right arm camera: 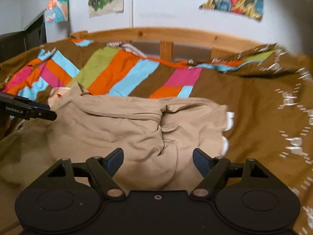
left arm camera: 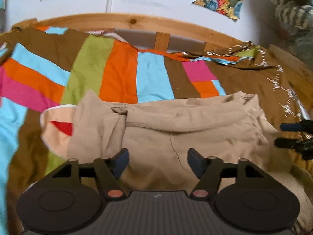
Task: Fold large clothes
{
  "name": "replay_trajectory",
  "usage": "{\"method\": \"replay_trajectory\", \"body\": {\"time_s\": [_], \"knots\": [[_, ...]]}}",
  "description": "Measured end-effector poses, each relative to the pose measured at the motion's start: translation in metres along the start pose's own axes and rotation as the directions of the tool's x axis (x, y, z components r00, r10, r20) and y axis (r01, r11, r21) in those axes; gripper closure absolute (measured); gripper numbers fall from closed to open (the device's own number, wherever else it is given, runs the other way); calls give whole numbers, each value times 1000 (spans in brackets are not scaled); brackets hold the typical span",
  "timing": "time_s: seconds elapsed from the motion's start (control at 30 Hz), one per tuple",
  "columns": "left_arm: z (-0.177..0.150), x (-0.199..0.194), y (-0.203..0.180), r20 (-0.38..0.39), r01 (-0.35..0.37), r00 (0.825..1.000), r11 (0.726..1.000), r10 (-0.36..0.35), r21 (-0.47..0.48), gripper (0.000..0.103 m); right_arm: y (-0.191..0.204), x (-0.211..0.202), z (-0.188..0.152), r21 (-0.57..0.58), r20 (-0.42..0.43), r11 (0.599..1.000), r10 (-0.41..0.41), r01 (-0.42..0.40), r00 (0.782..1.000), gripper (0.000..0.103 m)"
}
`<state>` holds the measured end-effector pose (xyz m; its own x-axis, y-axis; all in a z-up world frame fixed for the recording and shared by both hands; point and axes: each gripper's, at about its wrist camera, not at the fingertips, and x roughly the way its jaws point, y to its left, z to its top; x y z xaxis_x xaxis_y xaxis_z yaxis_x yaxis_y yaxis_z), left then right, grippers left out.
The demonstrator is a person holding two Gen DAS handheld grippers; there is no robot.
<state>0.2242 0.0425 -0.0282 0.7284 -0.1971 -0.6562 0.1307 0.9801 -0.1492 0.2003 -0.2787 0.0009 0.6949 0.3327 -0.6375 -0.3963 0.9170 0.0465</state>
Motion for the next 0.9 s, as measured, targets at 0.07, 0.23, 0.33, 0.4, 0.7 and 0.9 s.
{"method": "replay_trajectory", "body": {"time_s": [0.07, 0.23, 0.33, 0.4, 0.7, 0.9], "knots": [[-10, -29, -3, 15, -10, 1000, 1000, 9, 25, 14, 8, -32, -9, -14, 9, 999, -29, 30, 1000, 16], [-41, -98, -5, 36, -58, 998, 994, 55, 92, 1, 36, -113, -53, -68, 37, 995, -70, 72, 997, 3], [-58, -131, -6, -1, -101, 995, 987, 102, 125, 0, 49, -143, -84, -110, 16, 990, -90, 91, 996, 2], [-69, -151, -8, -24, -99, 994, 985, 103, 143, 0, 54, -154, -101, -138, -22, 987, -81, 77, 996, 2], [-116, -183, -33, -6, -68, 998, 982, 70, 178, 0, 87, -179, -146, -376, -251, 924, -27, -72, 968, 1], [-130, -180, -50, -23, -30, 999, 961, 38, 275, 0, 68, -225, -160, -400, -275, 915, -176, 54, 945, 1]]}}
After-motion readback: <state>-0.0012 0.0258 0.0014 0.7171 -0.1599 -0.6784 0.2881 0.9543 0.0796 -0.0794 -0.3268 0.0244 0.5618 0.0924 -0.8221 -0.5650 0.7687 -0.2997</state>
